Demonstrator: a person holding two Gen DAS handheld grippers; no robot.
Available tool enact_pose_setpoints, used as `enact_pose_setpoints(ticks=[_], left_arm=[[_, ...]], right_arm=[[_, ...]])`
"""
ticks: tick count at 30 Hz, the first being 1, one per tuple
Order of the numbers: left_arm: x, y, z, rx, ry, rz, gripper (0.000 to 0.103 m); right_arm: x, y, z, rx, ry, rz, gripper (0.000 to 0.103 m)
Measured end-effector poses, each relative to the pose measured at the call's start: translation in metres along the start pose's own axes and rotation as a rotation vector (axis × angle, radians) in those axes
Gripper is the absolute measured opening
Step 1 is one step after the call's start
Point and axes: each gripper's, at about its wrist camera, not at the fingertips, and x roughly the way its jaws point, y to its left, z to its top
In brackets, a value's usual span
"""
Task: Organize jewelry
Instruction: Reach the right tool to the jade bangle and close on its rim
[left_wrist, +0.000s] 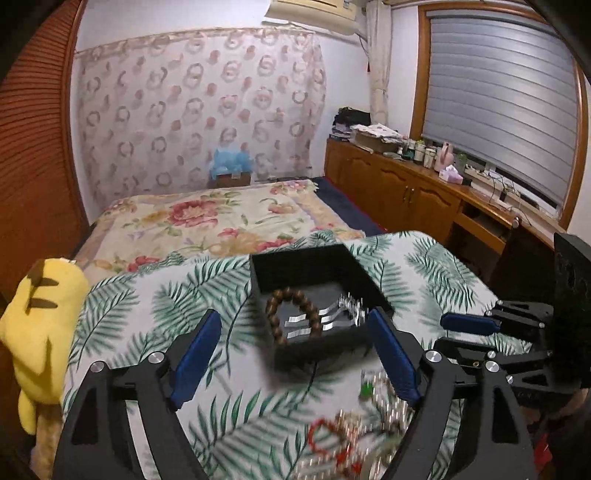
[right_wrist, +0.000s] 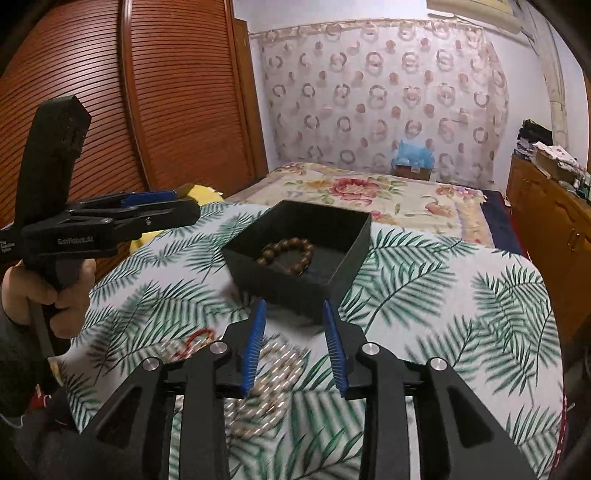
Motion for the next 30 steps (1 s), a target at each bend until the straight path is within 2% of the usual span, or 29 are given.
enact_pose_setpoints(ticks=[4, 10, 15, 17, 28, 29, 30], left_arm=[[-0.012, 0.002, -0.02, 0.003, 0.011, 0.016, 0.089], [-0.023, 0.012, -0.046, -0.042, 0.025, 0.052, 0.095], [-0.029, 0.022, -0.069, -0.069, 0.044, 0.089, 0.095], [-0.03, 0.025, -0.076, -0.079, 0.054, 0.095, 0.095], [-0.019, 0.027, -0.096, -0.063, 0.135, 0.064, 0.095], [-0.017, 0.026, -0.097, -0.059, 0.144, 0.051, 0.095], [-0.015, 0.025, -0.097, -0.054, 0.156, 0.035, 0.089]], right_arm=[[-0.002, 0.014, -0.012, 0.003, 0.014, 0.035, 0.035], [0.009, 0.028, -0.028, -0.015, 0.069, 0.062, 0.035], [0.014, 0.039, -0.036, -0.043, 0.102, 0.087, 0.034], [0.017, 0.043, -0.038, -0.057, 0.121, 0.094, 0.029], [0.035, 0.052, -0.044, -0.123, 0.203, 0.086, 0.027], [0.036, 0.053, -0.044, -0.129, 0.208, 0.084, 0.027], [0.037, 0.053, -0.045, -0.137, 0.216, 0.079, 0.026]])
